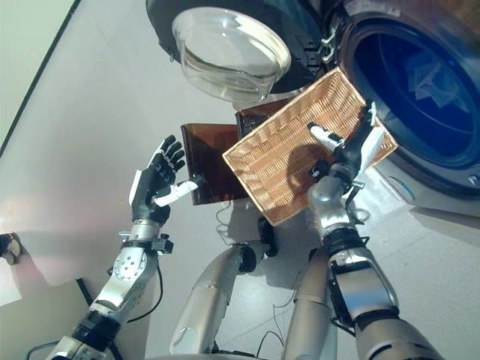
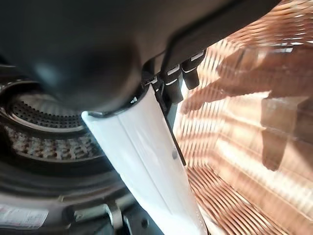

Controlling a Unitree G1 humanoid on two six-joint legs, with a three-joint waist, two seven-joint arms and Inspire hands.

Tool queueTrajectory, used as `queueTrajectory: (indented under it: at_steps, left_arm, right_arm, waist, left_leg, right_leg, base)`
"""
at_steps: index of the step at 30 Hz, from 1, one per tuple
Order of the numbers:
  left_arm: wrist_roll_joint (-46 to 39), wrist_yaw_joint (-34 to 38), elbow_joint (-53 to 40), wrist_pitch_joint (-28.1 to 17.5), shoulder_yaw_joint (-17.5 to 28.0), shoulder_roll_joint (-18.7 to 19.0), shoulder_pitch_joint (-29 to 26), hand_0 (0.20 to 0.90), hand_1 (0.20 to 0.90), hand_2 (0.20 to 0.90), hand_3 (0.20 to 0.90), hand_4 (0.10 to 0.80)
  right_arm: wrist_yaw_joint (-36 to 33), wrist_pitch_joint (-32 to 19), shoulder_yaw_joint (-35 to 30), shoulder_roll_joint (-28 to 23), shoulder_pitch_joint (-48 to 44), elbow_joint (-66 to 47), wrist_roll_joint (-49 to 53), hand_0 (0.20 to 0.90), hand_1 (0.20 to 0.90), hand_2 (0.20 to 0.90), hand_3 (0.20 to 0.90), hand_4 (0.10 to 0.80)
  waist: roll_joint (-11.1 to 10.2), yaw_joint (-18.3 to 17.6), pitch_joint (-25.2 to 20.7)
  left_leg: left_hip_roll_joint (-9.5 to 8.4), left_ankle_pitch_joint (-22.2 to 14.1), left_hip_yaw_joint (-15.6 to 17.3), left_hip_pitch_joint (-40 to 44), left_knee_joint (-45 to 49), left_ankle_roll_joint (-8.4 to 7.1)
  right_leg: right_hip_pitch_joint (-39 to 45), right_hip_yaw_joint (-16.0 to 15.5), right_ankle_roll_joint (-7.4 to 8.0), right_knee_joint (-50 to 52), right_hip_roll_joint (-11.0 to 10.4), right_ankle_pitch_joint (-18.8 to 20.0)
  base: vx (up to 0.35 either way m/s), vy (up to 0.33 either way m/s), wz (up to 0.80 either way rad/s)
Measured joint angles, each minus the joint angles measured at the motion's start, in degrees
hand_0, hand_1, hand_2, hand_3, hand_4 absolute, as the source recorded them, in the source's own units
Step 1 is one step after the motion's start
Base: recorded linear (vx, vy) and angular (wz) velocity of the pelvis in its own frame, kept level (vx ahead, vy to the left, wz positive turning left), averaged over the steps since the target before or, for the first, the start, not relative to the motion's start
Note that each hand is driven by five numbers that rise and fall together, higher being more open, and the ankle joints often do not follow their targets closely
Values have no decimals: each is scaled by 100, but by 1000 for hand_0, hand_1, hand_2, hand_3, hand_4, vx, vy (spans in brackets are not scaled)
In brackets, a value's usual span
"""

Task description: Pick up the clothes and place them into the washing machine

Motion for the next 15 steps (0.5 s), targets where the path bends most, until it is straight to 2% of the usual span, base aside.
queueTrajectory:
  at_steps: [5, 9, 12, 15]
  left_arm:
    - [275, 84, 872, 21, -19, -247, 122, 900, 900, 900, 900, 800]
    - [501, 182, 1588, 54, -19, -476, 104, 900, 900, 900, 900, 800]
    - [740, 244, 2345, 82, -7, -610, 129, 900, 900, 900, 900, 800]
    - [849, 299, 3104, 208, 8, -626, 255, 900, 900, 900, 900, 800]
  right_arm:
    - [127, -9, 203, 181, 753, -6, -57, 900, 900, 900, 900, 800]
    - [235, -12, 269, 177, 1256, 33, -185, 900, 900, 900, 900, 800]
    - [357, -36, 367, 230, 1713, 225, -351, 900, 900, 900, 900, 800]
    - [508, -59, 532, 382, 2204, 648, -547, 900, 900, 900, 900, 800]
  waist:
    - [-69, -80, -310]
    - [-135, -216, -342]
    - [-326, -300, -442]
    - [-646, -356, -689]
  left_leg:
    - [6, -29, -37, 320, -84, -19]
    - [13, -48, -122, 812, -210, -52]
    - [0, -3, -138, 1370, -505, -121]
    - [-9, 68, -187, 1856, -866, -218]
  right_leg:
    - [359, -51, -8, -144, -5, -7]
    - [896, -167, -39, -298, -21, -26]
    - [1437, -233, -70, -501, -37, -44]
    - [1861, -310, -72, -746, -29, -43]
  base:
    - [38, -48, -3]
    - [69, -54, 0]
    - [81, -72, -5]
    - [83, -55, -6]
